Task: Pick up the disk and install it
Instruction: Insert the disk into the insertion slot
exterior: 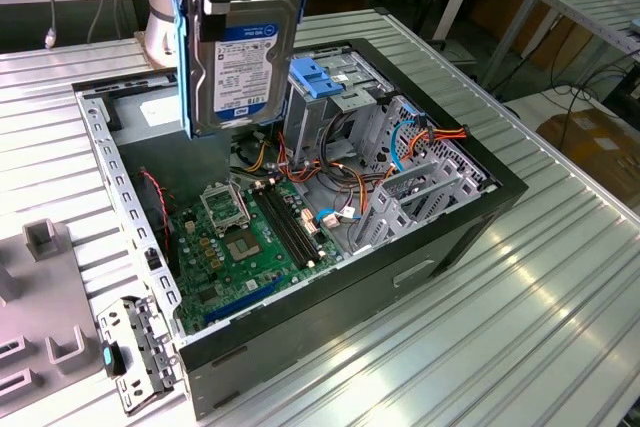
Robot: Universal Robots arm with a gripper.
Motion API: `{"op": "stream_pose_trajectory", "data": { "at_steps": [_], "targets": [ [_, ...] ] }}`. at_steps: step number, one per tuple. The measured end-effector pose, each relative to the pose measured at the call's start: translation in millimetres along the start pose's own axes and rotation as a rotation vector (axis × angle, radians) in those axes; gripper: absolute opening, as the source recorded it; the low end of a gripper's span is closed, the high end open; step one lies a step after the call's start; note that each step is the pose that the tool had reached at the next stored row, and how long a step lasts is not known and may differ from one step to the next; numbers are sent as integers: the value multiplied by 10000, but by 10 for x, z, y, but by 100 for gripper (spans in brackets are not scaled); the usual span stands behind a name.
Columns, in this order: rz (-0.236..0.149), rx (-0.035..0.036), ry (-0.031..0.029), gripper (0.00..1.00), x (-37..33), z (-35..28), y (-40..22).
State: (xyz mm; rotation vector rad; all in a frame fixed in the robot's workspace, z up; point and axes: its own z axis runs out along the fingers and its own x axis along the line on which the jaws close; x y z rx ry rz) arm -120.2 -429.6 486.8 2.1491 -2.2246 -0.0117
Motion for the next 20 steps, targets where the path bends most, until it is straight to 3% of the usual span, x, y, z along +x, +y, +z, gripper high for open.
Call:
{"op": "stream_pose_trajectory", "data": {
  "at_steps": [8,11,20],
  "targets": [
    [0,0,0,37,157,9,-6],
    [0,0,0,37,256,14,-9],
    [0,0,0,37,391,22,-14]
  ]
}}
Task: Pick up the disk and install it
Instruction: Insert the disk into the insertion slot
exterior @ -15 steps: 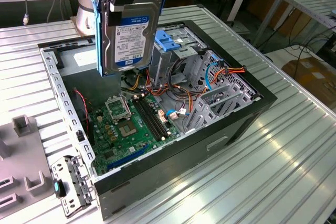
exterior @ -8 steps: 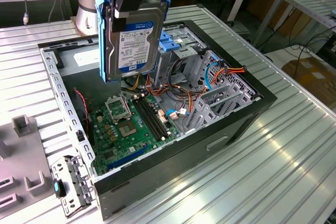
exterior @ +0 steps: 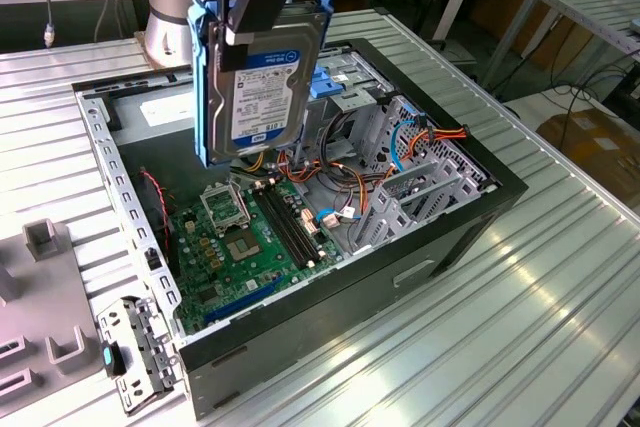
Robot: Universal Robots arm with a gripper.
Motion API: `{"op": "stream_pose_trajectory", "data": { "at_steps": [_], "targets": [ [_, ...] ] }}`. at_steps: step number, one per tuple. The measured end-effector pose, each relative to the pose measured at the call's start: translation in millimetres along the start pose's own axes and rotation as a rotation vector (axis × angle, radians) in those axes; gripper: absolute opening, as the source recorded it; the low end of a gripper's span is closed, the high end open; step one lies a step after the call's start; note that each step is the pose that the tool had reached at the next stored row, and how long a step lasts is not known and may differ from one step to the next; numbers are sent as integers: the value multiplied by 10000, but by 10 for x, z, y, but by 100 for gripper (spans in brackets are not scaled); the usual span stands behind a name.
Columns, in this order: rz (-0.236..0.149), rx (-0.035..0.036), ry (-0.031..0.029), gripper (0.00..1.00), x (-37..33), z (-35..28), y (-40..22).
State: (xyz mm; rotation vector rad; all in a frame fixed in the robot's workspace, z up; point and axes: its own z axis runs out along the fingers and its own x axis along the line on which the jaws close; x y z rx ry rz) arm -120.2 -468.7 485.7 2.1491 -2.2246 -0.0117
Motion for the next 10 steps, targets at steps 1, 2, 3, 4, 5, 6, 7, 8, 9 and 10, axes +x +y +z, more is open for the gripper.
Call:
{"op": "stream_pose_trajectory", "data": {
  "at_steps": [1,2,3,4,5,6,7,8,9,10],
  "targets": [
    [0,-1,0,37,19,1,-1],
    [0,-1,1,37,35,1,-1],
    [0,0,0,37,91,4,-4],
    [0,-1,1,37,121,5,-5],
    [0,0,0,37,152,7,-7],
    [0,-1,0,37,203,10,-10],
    [1,0,0,37,256,14,-21],
    [0,0,0,37,288,16,-50],
    [-1,0,0,37,317,17,-82],
    [0,0,0,37,330,17,-107]
  ]
}}
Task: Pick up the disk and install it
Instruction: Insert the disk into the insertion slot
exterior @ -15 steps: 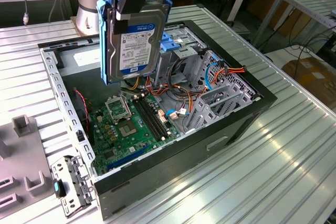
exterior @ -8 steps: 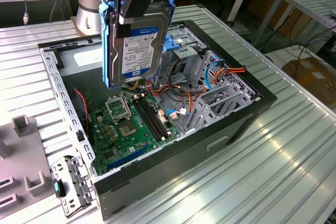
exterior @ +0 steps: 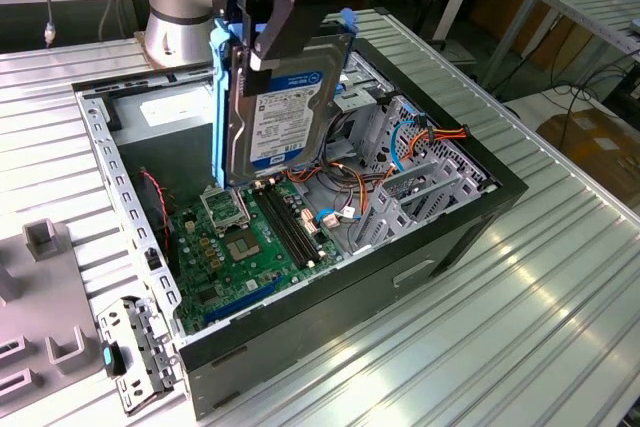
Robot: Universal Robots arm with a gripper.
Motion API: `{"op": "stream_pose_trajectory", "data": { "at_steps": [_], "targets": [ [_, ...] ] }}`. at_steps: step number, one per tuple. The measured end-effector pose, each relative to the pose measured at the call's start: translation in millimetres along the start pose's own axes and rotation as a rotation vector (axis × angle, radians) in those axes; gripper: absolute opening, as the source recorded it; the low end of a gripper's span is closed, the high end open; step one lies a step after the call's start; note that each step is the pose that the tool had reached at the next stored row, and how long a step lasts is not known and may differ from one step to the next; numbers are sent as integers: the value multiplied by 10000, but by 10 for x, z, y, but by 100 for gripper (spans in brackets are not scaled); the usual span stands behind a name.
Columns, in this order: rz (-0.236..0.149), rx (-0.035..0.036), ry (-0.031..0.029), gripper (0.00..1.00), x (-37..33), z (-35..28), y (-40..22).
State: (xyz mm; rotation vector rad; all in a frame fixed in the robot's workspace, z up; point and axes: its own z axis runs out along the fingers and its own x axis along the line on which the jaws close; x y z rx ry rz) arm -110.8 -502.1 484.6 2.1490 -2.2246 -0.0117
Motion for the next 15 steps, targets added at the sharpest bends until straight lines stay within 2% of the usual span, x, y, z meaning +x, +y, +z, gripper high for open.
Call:
{"op": "stream_pose_trajectory", "data": {
  "at_steps": [2,4,8,9,10,12,15],
  "targets": [
    [0,0,0,37,25,0,-70],
    [0,0,0,37,48,-3,-223],
    [0,0,2,37,60,-8,-406],
    [-1,0,-1,37,66,-9,-495],
    [-1,0,1,37,70,-10,-551],
    [-1,0,2,37,84,-6,-592],
    [0,0,9,37,150,2,-616]
  ]
}}
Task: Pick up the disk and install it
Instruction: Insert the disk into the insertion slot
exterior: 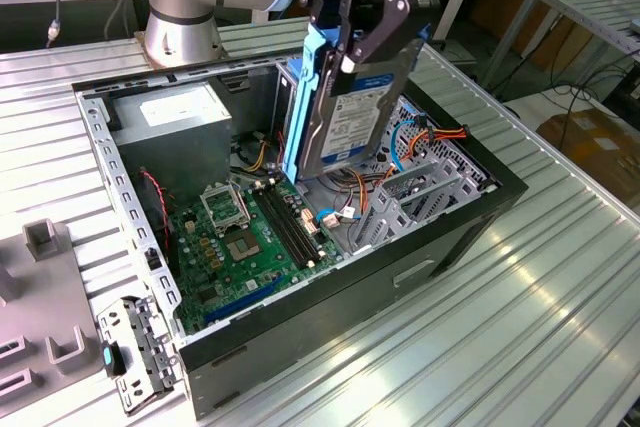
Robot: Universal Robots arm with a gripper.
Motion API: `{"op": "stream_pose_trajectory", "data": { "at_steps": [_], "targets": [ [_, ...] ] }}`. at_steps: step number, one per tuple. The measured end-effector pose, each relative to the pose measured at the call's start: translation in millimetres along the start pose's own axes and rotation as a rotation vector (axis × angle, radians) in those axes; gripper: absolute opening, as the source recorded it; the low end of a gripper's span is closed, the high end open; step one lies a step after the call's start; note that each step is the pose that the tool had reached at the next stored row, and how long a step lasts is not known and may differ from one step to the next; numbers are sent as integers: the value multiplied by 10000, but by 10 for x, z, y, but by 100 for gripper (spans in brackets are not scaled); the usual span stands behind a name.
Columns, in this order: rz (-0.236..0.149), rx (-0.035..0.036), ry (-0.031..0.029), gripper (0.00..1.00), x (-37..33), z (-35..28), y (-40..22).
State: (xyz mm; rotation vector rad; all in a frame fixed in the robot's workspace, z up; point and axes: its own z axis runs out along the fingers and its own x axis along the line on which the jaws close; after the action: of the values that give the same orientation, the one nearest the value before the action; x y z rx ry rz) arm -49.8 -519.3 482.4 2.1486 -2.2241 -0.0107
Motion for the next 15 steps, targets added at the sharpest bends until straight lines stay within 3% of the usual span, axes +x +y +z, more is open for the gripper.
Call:
{"op": "stream_pose_trajectory", "data": {
  "at_steps": [10,13,15],
  "targets": [
    [1,0,14,37,210,20,-79],
    [0,0,19,37,231,21,-168],
    [0,1,18,37,238,19,-271]
  ]
}}
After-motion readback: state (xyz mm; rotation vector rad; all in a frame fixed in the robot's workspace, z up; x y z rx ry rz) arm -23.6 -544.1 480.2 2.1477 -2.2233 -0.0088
